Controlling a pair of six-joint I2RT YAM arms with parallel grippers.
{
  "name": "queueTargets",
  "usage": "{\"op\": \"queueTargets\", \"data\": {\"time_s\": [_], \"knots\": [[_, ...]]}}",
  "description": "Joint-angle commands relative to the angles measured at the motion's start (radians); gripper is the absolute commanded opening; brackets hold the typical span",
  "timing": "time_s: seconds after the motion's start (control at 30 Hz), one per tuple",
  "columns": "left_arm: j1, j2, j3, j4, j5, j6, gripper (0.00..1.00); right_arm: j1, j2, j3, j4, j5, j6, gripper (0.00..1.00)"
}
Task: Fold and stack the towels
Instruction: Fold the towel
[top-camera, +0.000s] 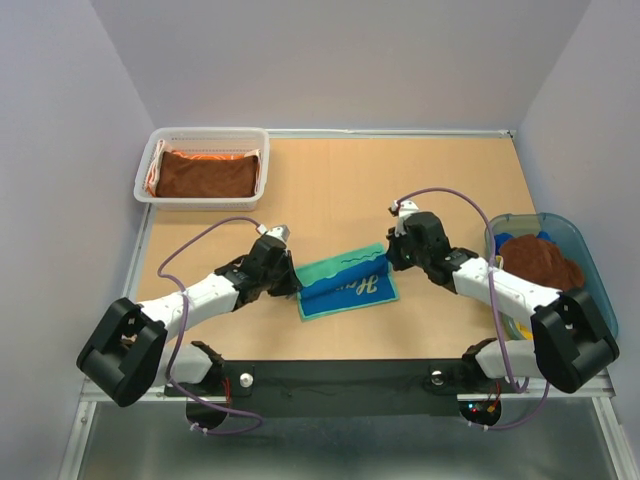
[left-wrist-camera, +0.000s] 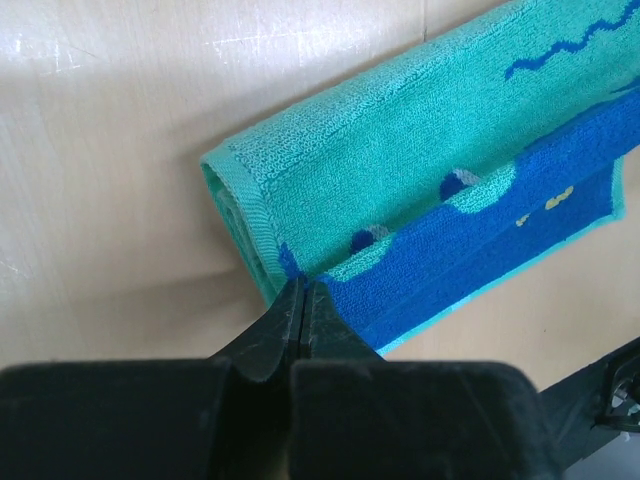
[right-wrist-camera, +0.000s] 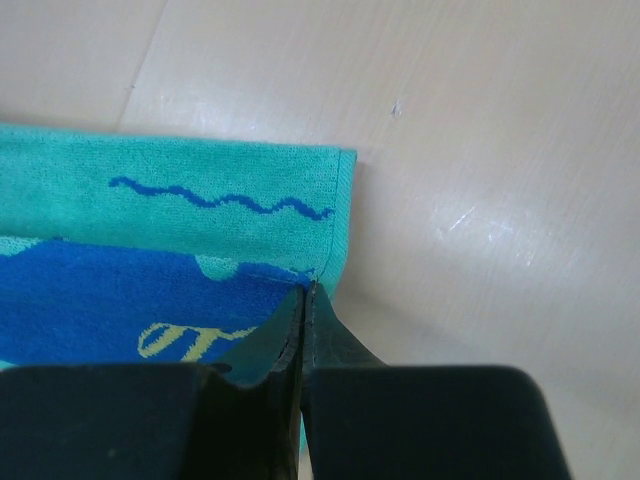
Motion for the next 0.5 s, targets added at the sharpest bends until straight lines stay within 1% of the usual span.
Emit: {"op": "queueTargets", "data": {"time_s": [0.0, 0.23, 0.27, 0.37, 0.47], "knots": [[-0.009, -0.003, -0.012, -0.061, -0.037, 0.005, 0.0, -0.01, -0.029, -0.017, 0.012, 0.041, 0.029, 0.01], [-0.01, 0.018, -0.004, -0.081, -0.079, -0.007, 0.0, -0.01, -0.037, -0.025, 0.01, 0.007, 0.051, 0.01], [-0.01, 0.049, 0.017, -0.099, -0.116, -0.015, 0.0, -0.01, -0.032, -0.025, 0.01, 0.007, 0.061, 0.01], [-0.01, 0.128, 0.057, -0.145, -0.164, -0.018, 0.0, -0.01, -0.029, -0.031, 0.003, 0.006, 0.093, 0.0], [-0.009, 0.187, 0.094, -0.147, -0.176, -0.006, 0.0, -0.01, -0.031, -0.043, -0.002, -0.007, 0.124, 0.0]]}}
